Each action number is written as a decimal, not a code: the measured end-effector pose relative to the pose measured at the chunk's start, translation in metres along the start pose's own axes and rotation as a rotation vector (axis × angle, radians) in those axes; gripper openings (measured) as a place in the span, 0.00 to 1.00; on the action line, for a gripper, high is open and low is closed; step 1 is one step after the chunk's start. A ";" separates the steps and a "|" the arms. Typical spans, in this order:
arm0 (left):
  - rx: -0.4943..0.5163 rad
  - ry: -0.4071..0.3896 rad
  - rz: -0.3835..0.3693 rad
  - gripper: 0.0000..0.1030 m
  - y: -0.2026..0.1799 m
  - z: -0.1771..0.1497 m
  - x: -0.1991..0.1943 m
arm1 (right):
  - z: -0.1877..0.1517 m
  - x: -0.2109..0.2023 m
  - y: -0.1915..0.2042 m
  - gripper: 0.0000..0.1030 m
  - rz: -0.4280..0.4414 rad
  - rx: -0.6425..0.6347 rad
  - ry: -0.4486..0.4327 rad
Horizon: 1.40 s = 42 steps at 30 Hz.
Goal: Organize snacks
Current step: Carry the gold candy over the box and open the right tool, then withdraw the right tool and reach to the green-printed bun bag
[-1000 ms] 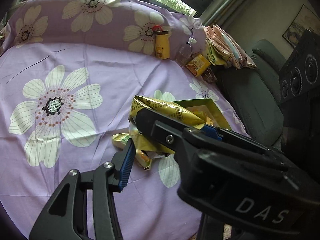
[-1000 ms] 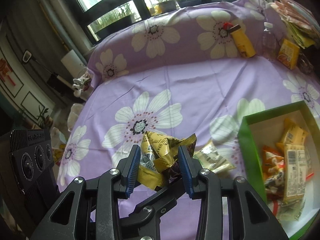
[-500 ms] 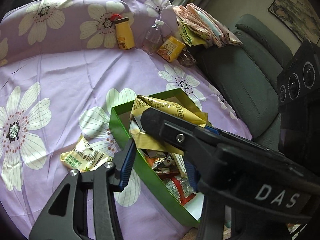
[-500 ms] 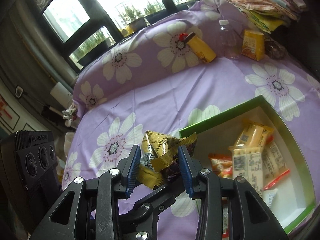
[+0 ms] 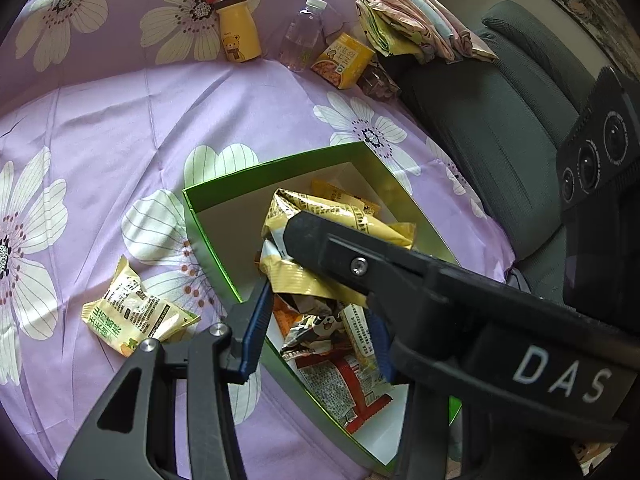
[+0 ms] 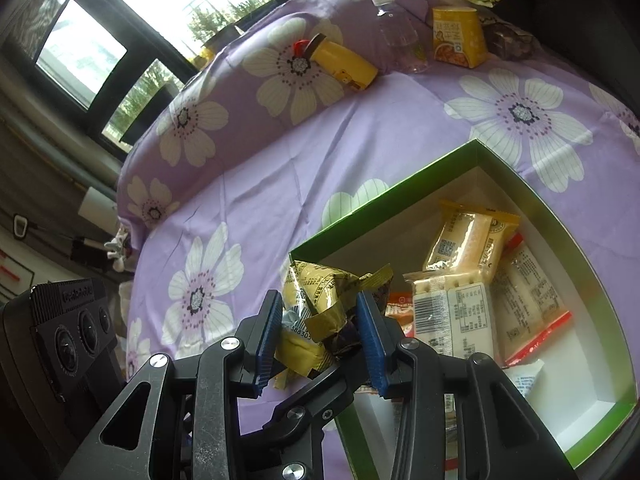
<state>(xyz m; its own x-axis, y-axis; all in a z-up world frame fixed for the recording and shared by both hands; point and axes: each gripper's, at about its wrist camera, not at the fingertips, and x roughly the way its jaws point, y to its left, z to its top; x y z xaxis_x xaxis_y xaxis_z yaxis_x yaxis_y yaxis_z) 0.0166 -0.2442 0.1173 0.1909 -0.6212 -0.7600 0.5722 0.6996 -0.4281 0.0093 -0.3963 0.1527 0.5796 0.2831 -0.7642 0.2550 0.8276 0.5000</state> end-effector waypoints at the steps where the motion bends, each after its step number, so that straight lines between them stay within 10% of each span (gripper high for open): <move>1: 0.001 0.004 0.002 0.44 -0.001 0.000 0.002 | 0.001 0.001 -0.002 0.40 -0.001 0.008 0.002; 27: -0.031 0.017 -0.017 0.45 0.000 -0.001 0.003 | 0.006 0.000 -0.029 0.40 -0.021 0.122 0.005; 42: -0.133 -0.110 0.114 0.74 0.057 -0.009 -0.058 | 0.003 -0.010 -0.006 0.51 0.025 0.063 -0.012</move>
<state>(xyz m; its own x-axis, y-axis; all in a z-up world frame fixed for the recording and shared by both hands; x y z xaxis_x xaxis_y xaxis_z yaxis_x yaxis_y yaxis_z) 0.0314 -0.1648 0.1331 0.3390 -0.5651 -0.7522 0.4326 0.8036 -0.4087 0.0035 -0.4058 0.1584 0.5954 0.2974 -0.7463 0.2886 0.7878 0.5441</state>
